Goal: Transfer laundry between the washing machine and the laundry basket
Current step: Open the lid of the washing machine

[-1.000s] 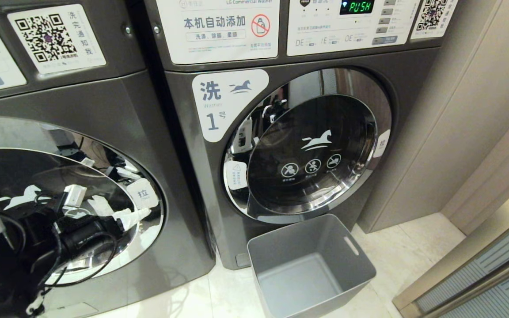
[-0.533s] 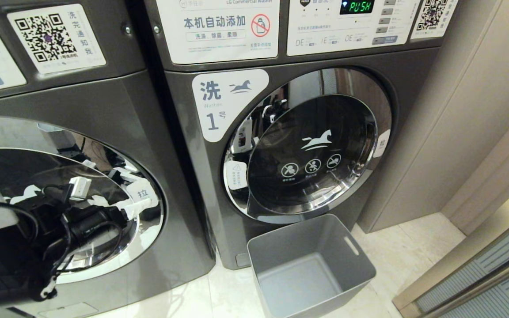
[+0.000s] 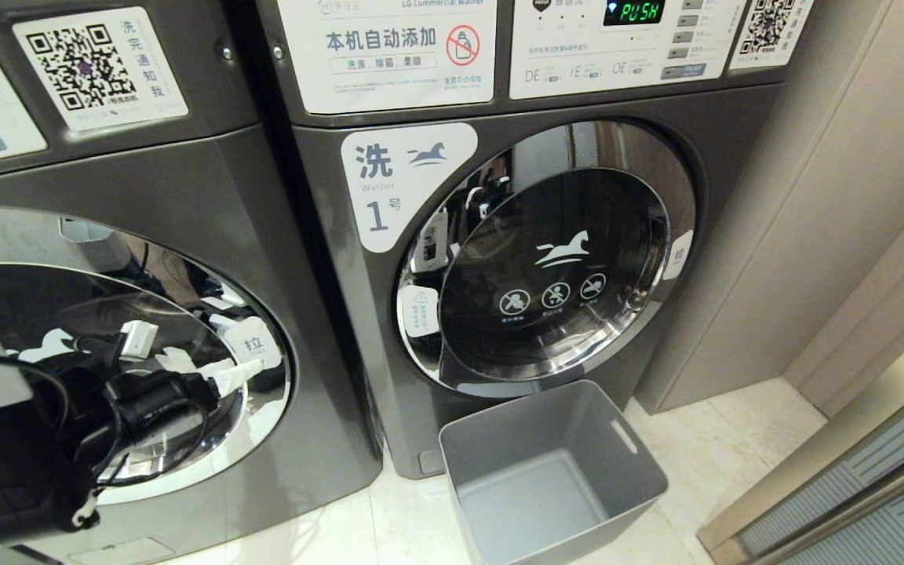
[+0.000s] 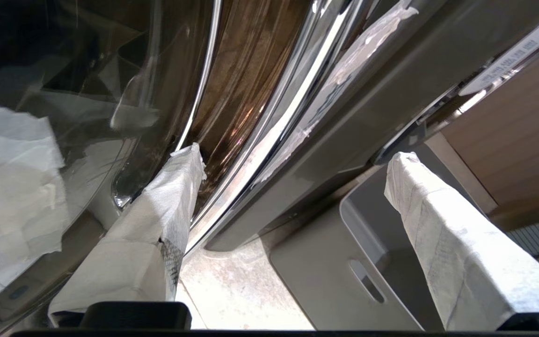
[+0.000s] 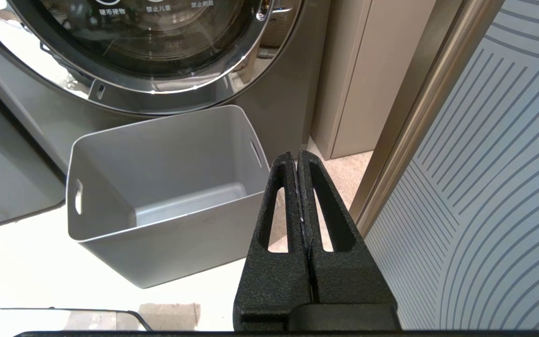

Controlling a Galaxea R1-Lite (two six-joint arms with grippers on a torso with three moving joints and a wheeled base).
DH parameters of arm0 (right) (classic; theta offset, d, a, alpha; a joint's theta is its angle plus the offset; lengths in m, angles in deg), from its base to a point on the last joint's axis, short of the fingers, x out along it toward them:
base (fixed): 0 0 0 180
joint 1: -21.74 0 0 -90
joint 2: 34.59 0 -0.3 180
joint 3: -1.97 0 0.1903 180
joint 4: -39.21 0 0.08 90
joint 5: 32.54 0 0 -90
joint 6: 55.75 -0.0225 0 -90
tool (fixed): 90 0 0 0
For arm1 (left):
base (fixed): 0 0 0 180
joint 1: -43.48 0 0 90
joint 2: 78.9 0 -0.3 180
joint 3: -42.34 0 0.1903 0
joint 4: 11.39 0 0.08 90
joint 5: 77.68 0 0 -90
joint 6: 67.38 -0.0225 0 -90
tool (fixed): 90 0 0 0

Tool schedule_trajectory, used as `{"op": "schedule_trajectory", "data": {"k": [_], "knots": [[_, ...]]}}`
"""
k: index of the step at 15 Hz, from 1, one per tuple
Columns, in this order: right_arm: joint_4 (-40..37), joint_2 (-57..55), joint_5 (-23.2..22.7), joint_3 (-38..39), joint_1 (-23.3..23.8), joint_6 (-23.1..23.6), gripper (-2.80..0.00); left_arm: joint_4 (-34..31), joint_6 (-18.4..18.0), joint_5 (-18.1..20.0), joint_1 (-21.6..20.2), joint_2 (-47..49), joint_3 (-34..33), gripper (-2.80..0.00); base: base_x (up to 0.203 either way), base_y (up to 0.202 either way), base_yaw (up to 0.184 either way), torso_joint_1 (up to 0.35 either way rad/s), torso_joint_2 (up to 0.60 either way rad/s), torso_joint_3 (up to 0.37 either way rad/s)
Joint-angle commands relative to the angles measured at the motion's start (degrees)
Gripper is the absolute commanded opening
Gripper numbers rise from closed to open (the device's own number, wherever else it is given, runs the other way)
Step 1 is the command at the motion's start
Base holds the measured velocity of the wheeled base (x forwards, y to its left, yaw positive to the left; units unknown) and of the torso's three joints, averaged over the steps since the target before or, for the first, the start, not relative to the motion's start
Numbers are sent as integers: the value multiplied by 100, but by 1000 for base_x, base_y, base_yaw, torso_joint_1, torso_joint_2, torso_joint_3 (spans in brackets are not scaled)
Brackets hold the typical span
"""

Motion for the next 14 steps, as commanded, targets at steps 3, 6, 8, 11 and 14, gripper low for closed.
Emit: {"op": "schedule_trajectory", "data": {"k": [3,6,8,11,14], "knots": [[-4,-5,0,0,0,4,-280,48,13,337,-159,29,58,0,0,0,0,0,0,0],[5,-5,0,0,0,4,-280,48,13,740,-244,17,49,0,0,0,0,0,0,0],[5,-5,0,0,0,4,-280,48,13,754,-248,28,59,0,0,0,0,0,0,0],[5,-5,0,0,0,4,-280,48,-23,736,-204,45,172,0,0,0,0,0,0,0],[-4,-5,0,0,0,4,-280,48,-80,584,-69,45,296,0,0,0,0,0,0,0]]}}
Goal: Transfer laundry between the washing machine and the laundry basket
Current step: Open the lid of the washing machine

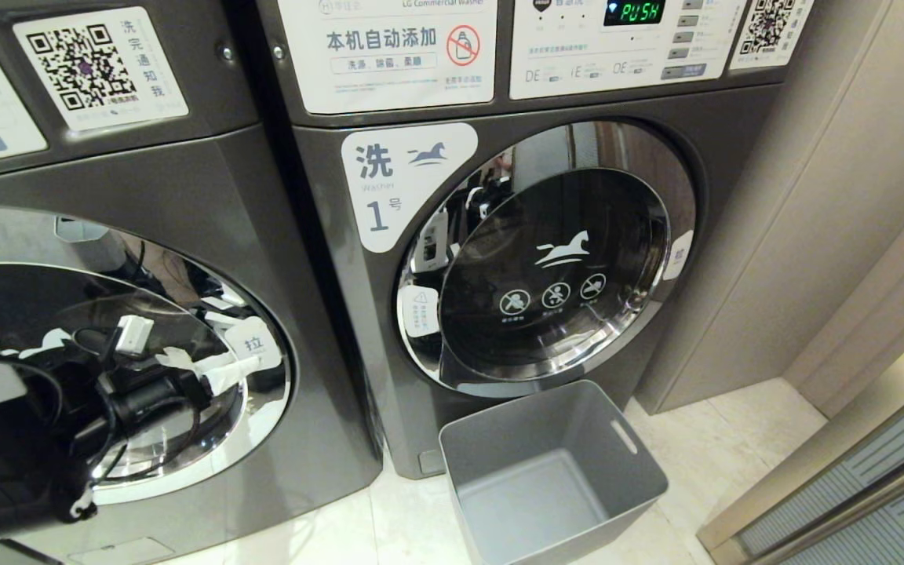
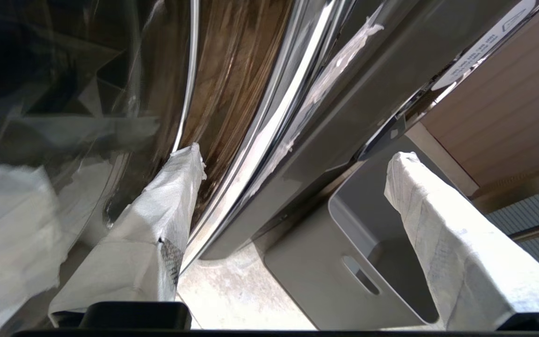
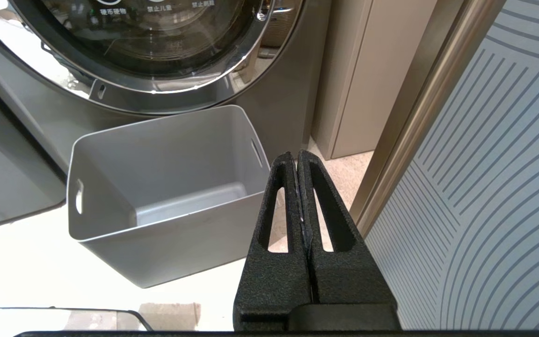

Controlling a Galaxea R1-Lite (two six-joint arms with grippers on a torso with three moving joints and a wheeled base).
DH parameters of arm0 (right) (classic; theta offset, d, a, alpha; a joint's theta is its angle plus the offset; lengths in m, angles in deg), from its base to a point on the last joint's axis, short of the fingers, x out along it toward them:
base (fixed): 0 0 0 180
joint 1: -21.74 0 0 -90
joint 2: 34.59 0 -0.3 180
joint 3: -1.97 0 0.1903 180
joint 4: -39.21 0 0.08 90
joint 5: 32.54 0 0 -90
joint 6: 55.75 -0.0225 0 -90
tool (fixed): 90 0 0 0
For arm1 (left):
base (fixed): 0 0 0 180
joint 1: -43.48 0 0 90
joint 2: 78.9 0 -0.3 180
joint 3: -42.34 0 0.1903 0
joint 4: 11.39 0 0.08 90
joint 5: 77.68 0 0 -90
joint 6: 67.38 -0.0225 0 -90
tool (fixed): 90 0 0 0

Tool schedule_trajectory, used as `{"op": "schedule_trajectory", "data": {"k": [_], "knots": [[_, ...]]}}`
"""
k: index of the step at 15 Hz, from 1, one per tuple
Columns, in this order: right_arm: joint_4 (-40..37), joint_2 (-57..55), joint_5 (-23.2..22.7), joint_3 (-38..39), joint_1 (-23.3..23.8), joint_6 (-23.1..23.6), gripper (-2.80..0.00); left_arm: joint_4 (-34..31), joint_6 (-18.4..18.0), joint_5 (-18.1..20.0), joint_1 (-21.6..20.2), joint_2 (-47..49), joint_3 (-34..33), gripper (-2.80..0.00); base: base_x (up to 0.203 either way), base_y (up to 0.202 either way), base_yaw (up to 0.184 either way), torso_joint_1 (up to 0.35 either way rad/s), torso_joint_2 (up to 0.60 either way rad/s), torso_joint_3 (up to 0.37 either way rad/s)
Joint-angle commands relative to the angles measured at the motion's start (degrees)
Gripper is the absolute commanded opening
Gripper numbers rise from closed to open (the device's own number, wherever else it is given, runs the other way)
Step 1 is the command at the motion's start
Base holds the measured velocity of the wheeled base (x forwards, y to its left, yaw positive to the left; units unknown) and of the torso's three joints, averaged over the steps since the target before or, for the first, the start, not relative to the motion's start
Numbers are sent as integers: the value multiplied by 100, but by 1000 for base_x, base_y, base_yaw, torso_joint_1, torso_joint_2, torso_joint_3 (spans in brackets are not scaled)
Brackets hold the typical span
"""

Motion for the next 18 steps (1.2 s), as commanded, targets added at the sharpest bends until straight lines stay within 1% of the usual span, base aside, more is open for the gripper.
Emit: {"op": "schedule_trajectory", "data": {"k": [1,6,18], "knots": [[-1,-4,-4,0,0,3,-280,48,1,-34,68,-2,57,0,0,0,0,0,0,0],[-5,-4,2,0,0,3,-280,48,1,-128,226,33,88,0,0,0,0,0,0,0],[4,-4,2,0,0,3,-280,48,10,-137,270,68,88,0,0,0,0,0,0,0]]}}
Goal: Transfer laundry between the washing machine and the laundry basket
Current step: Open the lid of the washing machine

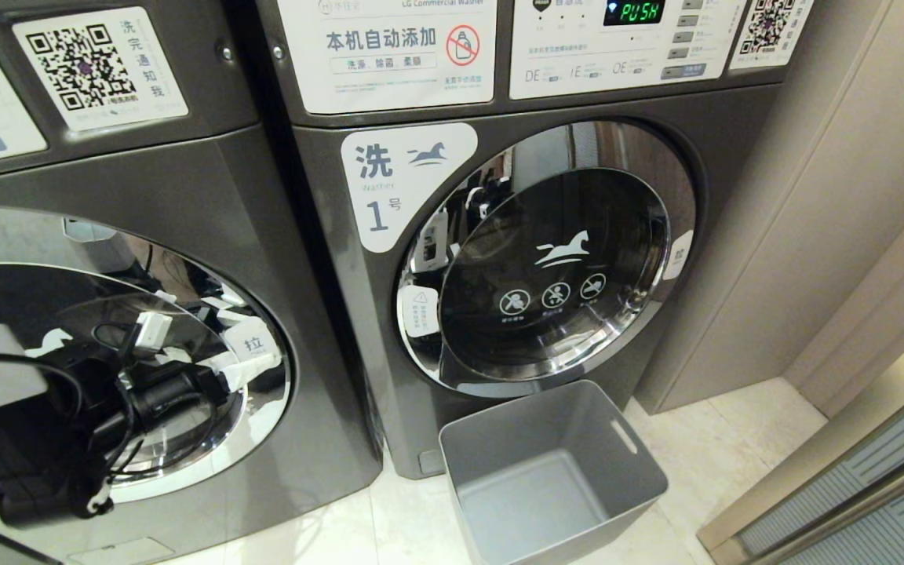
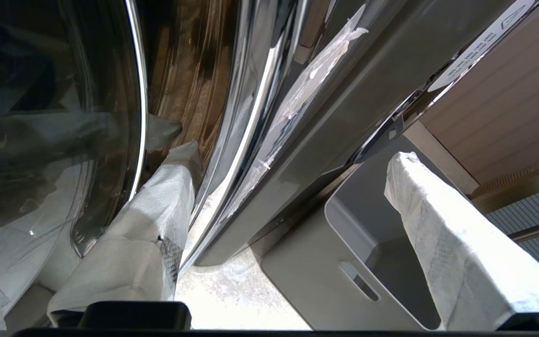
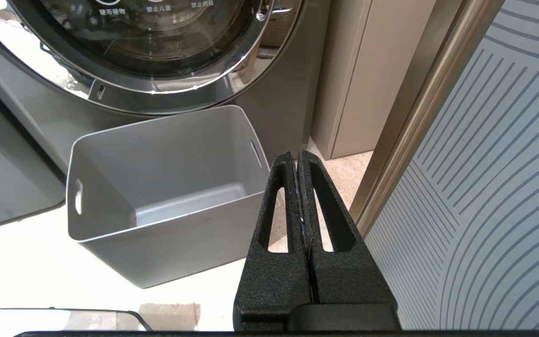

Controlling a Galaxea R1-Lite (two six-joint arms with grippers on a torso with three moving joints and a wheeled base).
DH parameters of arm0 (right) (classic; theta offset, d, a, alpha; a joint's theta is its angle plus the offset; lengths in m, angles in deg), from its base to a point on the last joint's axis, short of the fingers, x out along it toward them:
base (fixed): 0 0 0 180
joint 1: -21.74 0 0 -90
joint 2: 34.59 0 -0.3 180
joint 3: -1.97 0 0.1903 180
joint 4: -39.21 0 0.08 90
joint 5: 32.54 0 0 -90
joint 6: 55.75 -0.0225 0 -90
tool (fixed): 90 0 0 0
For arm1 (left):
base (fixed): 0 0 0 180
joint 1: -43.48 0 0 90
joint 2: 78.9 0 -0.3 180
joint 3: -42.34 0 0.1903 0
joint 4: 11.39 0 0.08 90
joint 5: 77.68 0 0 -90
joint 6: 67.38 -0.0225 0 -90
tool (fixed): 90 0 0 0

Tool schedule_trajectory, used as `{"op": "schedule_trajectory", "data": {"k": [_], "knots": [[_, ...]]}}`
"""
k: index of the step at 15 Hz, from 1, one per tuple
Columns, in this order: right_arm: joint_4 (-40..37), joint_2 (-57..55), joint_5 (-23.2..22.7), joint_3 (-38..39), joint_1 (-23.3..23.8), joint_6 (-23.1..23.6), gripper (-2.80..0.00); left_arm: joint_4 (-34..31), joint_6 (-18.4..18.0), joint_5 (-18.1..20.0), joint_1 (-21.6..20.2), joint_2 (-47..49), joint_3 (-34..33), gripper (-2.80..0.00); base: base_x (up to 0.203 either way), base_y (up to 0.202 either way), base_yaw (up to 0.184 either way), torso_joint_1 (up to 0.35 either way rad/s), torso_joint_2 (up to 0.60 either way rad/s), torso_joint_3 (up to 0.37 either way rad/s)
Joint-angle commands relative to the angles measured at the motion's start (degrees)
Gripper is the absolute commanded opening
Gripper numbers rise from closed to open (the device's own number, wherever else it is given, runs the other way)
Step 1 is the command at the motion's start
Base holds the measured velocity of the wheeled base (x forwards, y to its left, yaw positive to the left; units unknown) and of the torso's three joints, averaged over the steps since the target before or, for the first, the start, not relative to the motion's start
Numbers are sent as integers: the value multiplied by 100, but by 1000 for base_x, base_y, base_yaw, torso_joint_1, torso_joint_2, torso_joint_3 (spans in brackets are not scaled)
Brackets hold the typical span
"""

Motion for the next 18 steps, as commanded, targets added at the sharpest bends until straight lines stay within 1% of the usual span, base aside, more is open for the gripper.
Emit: {"op": "schedule_trajectory", "data": {"k": [1,18], "knots": [[3,-3,1,0,0,5,-280,48,11,25,-3,6,-14,0,0,0,0,0,0,0],[-3,-3,1,0,0,5,-280,48,11,-1,34,32,-42,0,0,0,0,0,0,0]]}}
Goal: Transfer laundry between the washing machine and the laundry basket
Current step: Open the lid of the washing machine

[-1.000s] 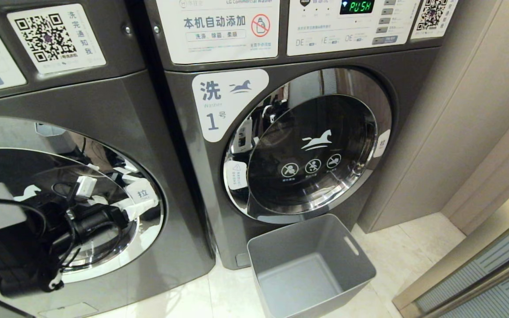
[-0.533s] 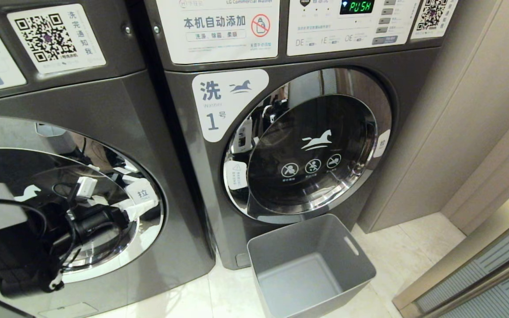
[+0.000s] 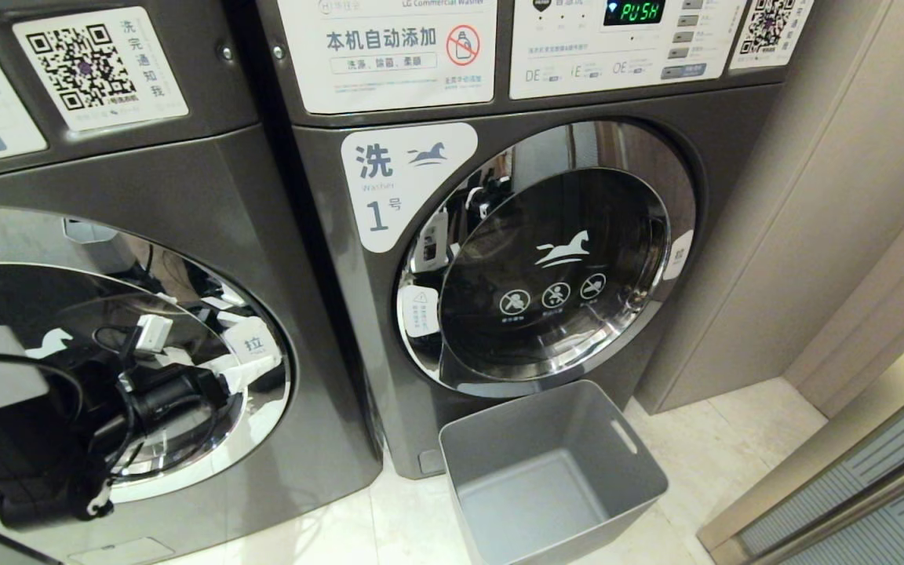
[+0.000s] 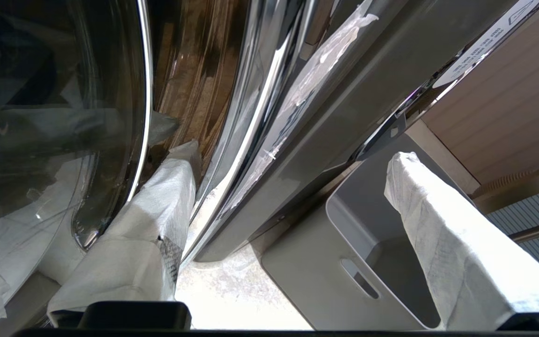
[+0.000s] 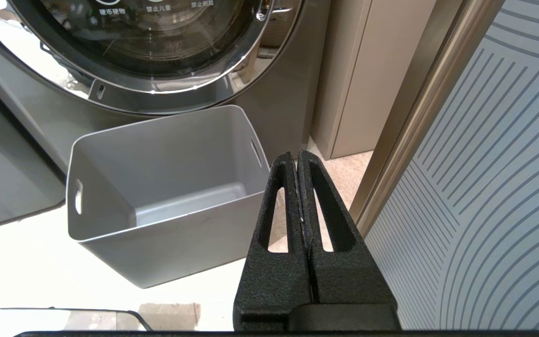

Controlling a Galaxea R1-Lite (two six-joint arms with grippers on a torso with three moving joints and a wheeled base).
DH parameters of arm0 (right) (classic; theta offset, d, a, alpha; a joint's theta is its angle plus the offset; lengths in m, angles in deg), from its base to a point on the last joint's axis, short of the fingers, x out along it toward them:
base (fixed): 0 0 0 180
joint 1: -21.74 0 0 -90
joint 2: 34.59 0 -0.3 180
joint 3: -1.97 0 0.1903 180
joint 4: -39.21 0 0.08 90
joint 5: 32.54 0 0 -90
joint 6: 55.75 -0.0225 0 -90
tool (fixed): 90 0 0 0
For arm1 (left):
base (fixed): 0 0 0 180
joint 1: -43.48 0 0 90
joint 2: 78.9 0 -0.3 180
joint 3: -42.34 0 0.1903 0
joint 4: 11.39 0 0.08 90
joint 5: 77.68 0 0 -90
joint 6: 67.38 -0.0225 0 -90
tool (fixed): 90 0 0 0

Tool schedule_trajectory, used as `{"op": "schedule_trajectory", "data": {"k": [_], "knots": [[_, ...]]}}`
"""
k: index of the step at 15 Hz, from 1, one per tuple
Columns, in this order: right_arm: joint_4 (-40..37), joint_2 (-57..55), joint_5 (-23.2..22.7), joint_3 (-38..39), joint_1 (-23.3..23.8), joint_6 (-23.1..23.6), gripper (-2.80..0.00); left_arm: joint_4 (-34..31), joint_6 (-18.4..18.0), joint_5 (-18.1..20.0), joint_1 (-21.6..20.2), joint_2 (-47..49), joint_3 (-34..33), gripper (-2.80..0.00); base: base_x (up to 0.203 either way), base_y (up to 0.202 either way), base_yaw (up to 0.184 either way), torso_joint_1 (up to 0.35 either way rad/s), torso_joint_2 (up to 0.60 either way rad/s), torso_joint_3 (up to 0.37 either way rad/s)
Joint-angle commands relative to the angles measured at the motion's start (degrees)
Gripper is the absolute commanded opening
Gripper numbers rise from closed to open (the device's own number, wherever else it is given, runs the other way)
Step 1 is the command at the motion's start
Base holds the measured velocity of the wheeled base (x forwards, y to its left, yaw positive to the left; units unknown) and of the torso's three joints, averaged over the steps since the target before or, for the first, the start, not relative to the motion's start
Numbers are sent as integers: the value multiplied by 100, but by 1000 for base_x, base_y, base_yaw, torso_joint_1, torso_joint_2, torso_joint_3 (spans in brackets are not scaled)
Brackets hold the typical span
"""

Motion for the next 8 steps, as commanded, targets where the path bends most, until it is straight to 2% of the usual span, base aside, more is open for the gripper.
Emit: {"op": "schedule_trajectory", "data": {"k": [1,6,7,8], "knots": [[3,-2,1,0,0,2,-280,48,11,27,18,11,-1,0,0,0,0,0,0,0],[3,-2,1,0,0,2,-280,48,11,19,32,39,21,0,0,0,0,0,0,0],[3,-2,1,0,0,2,-280,48,11,19,32,46,38,-280,0,0,0,0,0,0],[0,-2,-3,0,0,2,-280,48,11,19,32,48,48,-280,0,0,0,0,0,0]]}}
